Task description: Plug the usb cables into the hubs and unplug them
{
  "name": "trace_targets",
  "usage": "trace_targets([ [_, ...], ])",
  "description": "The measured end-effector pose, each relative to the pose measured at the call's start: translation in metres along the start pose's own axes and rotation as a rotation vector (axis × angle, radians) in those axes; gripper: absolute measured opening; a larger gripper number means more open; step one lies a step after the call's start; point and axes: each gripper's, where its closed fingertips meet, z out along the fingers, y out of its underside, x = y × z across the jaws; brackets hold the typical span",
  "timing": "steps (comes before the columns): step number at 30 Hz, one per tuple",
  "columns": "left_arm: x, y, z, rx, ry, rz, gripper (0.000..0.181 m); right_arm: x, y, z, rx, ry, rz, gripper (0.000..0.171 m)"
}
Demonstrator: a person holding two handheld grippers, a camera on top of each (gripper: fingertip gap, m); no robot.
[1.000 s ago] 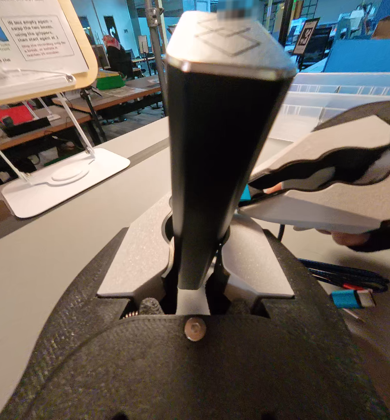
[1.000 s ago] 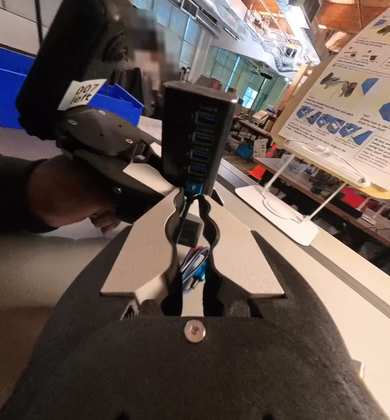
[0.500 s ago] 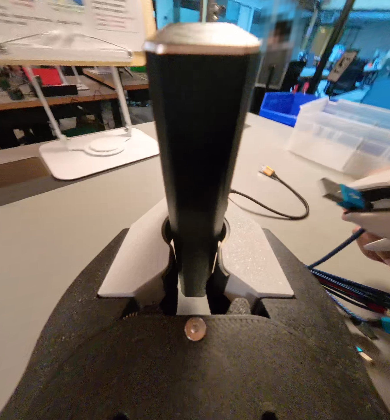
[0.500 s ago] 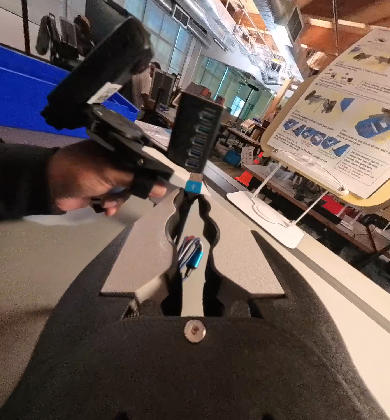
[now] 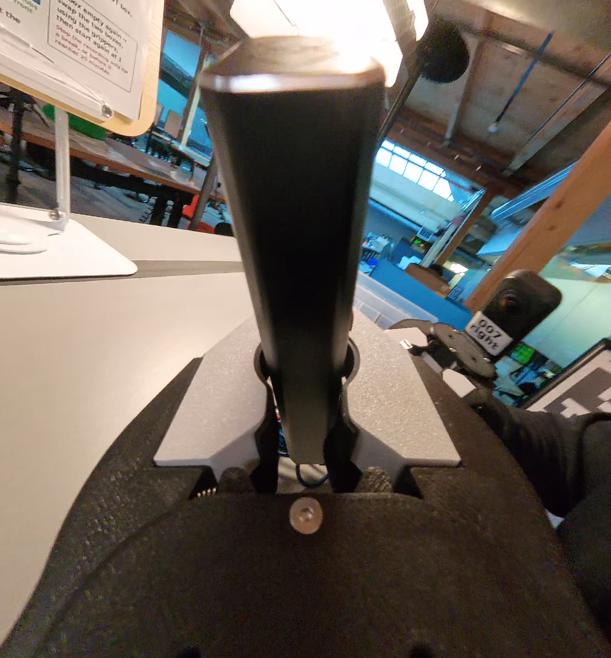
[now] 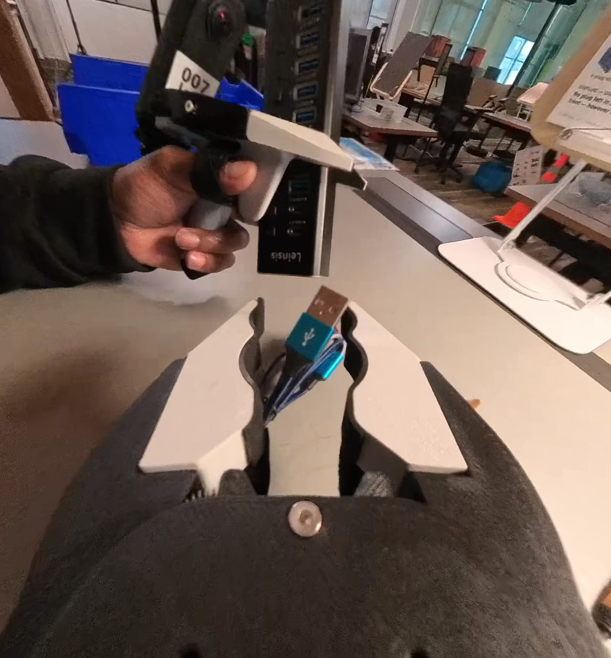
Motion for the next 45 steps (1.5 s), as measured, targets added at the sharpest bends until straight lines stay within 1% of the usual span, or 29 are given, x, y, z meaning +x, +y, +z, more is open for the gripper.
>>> trace_targets([
  [6,0.014,-0.008,-0.002,0.039,0.104,-0.038,0.029,0.011,-0.028,-0.025,0.104,-0.026,-0.016,0.052],
  [9,0.027,-0.004,0.001,0.005,0.179,-0.021,0.029,0.016,-0.047,-0.041,0.173,-0.053,0.012,0.052],
  [11,0.045,0.005,0.004,-0.052,0.271,0.014,0.029,0.018,-0.055,-0.047,0.195,-0.082,0.059,0.052],
  [13,0.069,0.02,0.005,-0.148,0.388,0.046,0.03,0.016,-0.059,-0.048,0.211,-0.133,0.113,0.052],
  [15,0.089,0.04,0.005,-0.258,0.465,0.09,0.031,0.009,-0.062,-0.046,0.214,-0.187,0.151,0.053],
  [19,0.111,0.073,0.005,-0.419,0.522,0.195,0.031,-0.016,-0.075,-0.04,0.212,-0.311,0.188,0.058],
  [22,0.121,0.084,0.005,-0.473,0.542,0.22,0.031,-0.036,-0.081,-0.035,0.194,-0.383,0.193,0.059],
  [24,0.124,0.088,0.003,-0.503,0.545,0.238,0.031,-0.046,-0.081,-0.029,0.17,-0.4,0.189,0.058],
  [26,0.126,0.094,0.002,-0.541,0.545,0.266,0.031,-0.052,-0.08,-0.022,0.138,-0.382,0.172,0.055],
  [27,0.127,0.098,0.001,-0.562,0.541,0.279,0.031,-0.052,-0.079,-0.017,0.121,-0.364,0.161,0.05],
  [29,0.126,0.104,0.001,-0.598,0.524,0.295,0.031,-0.053,-0.08,-0.012,0.106,-0.326,0.122,0.03],
  [31,0.126,0.101,0.002,-0.583,0.516,0.258,0.032,-0.053,-0.08,-0.012,0.092,-0.302,0.104,0.028],
  [32,0.125,0.094,0.004,-0.551,0.511,0.233,0.037,-0.051,-0.082,-0.014,0.094,-0.285,0.103,0.027],
  [34,0.122,0.076,0.005,-0.449,0.508,0.206,0.05,-0.042,-0.09,-0.021,0.116,-0.235,0.086,0.027],
  [35,0.119,0.064,0.005,-0.384,0.5,0.191,0.053,-0.035,-0.096,-0.027,0.139,-0.208,0.086,0.027],
  [37,0.115,0.04,0.002,-0.26,0.497,0.143,0.053,-0.015,-0.11,-0.044,0.193,-0.145,0.095,0.027],
  [39,0.11,0.019,-0.001,-0.159,0.491,0.096,0.052,0.009,-0.123,-0.072,0.243,-0.072,0.084,0.026],
  [41,0.104,0.007,-0.003,-0.099,0.477,0.075,0.051,0.037,-0.135,-0.106,0.261,0.027,0.038,0.026],
  [43,0.094,0.006,-0.002,-0.098,0.424,0.078,0.05,0.071,-0.14,-0.143,0.233,0.151,-0.028,0.026],
  [45,0.089,0.006,0.0,-0.106,0.395,0.087,0.049,0.11,-0.138,-0.182,0.17,0.28,-0.081,0.026],
])
